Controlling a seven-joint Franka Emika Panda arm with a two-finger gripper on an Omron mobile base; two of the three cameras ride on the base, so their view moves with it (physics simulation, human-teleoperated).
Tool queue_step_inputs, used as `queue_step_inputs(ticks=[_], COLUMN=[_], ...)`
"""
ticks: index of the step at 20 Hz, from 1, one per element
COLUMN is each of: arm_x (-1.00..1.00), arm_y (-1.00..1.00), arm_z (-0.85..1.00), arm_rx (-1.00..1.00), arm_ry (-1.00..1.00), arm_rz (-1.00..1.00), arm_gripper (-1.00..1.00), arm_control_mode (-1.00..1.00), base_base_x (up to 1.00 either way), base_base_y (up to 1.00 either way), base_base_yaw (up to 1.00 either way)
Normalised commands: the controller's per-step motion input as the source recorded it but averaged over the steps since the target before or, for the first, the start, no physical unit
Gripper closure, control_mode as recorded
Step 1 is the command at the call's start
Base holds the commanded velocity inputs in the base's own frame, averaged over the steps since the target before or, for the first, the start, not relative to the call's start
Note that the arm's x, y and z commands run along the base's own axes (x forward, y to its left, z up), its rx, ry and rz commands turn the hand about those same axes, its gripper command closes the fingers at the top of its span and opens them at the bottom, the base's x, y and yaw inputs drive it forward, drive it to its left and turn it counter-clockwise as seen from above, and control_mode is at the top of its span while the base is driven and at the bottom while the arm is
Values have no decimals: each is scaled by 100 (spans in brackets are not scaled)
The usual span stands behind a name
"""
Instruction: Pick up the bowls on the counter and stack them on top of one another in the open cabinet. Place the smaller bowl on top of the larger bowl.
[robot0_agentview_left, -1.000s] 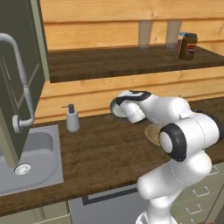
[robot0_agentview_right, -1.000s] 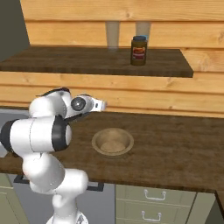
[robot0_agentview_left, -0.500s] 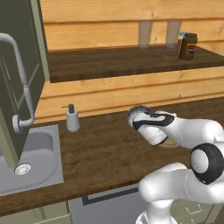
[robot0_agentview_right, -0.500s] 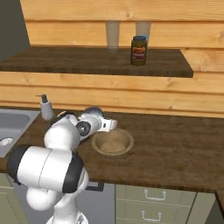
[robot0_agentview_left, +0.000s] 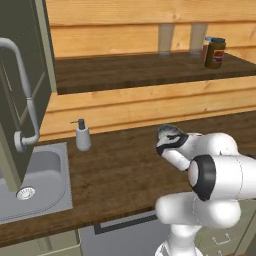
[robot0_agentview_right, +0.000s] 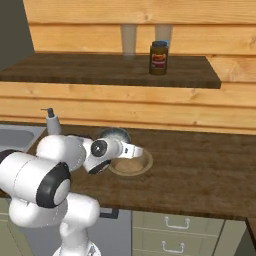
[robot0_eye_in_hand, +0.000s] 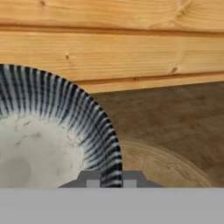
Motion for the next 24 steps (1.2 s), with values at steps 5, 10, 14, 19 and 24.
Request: queue_step_inputs(ticks=[5, 10, 14, 19, 24], arm_x=[-30, -4, 19, -45, -60], arm_y=[-61, -21, 4, -46, -85], arm_z=[80, -2, -11, 8, -34], arm_rx=[12, 1, 0, 7, 18], arm_ry=[13, 7, 0, 14, 29], arm_rz=[-17, -9, 0, -13, -6], arm_gripper=[100, 100, -100, -100, -100], arm_control_mode=[-100, -100, -100, -100, -100], base_base_x=[0, 0, 0, 0, 0], base_base_y=[0, 0, 0, 0, 0], base_base_yaw=[0, 0, 0, 0, 0])
